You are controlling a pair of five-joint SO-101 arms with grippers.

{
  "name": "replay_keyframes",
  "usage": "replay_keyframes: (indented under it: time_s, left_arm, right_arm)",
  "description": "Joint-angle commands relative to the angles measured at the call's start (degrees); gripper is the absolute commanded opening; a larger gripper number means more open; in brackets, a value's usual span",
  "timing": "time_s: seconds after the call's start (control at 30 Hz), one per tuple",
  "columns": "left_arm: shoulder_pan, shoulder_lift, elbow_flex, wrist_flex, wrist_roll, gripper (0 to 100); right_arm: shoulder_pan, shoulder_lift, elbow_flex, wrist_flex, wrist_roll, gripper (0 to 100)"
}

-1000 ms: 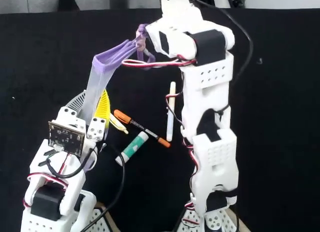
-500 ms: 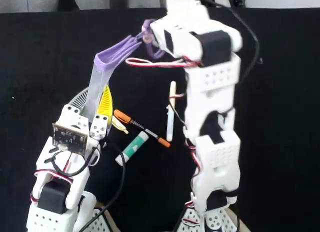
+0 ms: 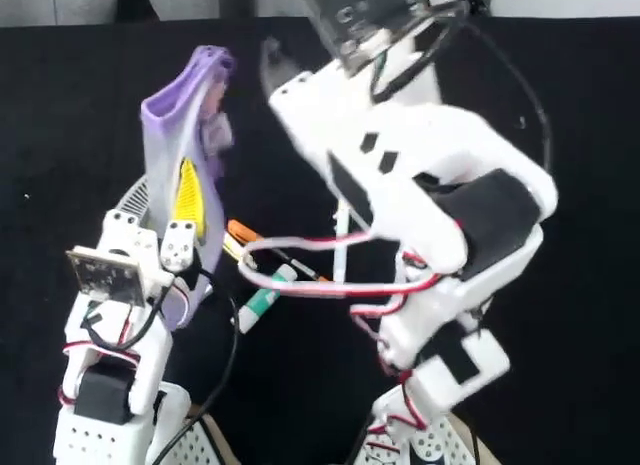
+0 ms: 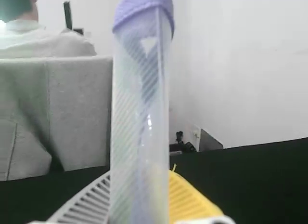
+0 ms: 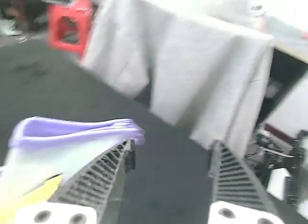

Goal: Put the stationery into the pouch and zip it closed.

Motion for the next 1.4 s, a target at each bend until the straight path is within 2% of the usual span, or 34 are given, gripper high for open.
replay_keyframes:
  time_s: [0.0, 0.07, 0.17, 0.4, 0.57, 0.77, 1.0, 1.1, 1.2, 1.3, 1.37]
  left_arm:
    - [0.13, -0.62, -0.84, -1.14, 0.88, 3]
    - [-0.04, -0.88, -0.84, -1.23, 0.97, 3]
    - [-0.04, -0.97, 0.57, -5.8, 0.97, 3]
    - [-0.48, -1.05, 13.85, -30.33, 0.7, 3]
    - [-6.64, -1.05, 17.63, -42.9, 1.05, 3]
    - [-12.09, -1.05, 18.51, -44.04, 1.14, 3]
    - [-10.07, -1.05, 19.47, -44.04, 1.14, 3]
    - [-9.1, -1.05, 19.56, -43.96, 1.05, 3]
    - [-8.04, -1.05, 20.7, -44.22, 1.05, 3]
    - [-4.7, -1.05, 20.97, -43.96, 1.05, 3]
    - [-2.07, -1.05, 20.7, -43.87, 1.05, 3]
  right_arm:
    - [-5.1, -8.66, 10.42, 1.23, 0.62, 28.9]
    - [-4.66, -12.26, 13.67, 1.32, 0.88, 29.0]
    - [1.23, -17.36, 20.7, 1.41, 0.44, 29.0]
    - [15.47, -27.12, 49.63, 1.14, -4.04, 28.9]
    - [19.25, -28.97, 67.82, -5.01, -7.03, 28.9]
    - [19.69, -28.26, 83.03, -19.08, -15.38, 28.9]
    - [19.78, -26.59, 98.24, -35.34, -15.56, 28.9]
    - [19.96, -27.56, 99.3, -36.4, -11.34, 28.9]
    - [22.15, -31.34, 97.89, -36.31, -10.9, 28.9]
    - [23.74, -36.7, 94.73, -34.73, -10.2, 28.9]
    - [23.91, -40.31, 92.35, -33.32, -6.24, 28.9]
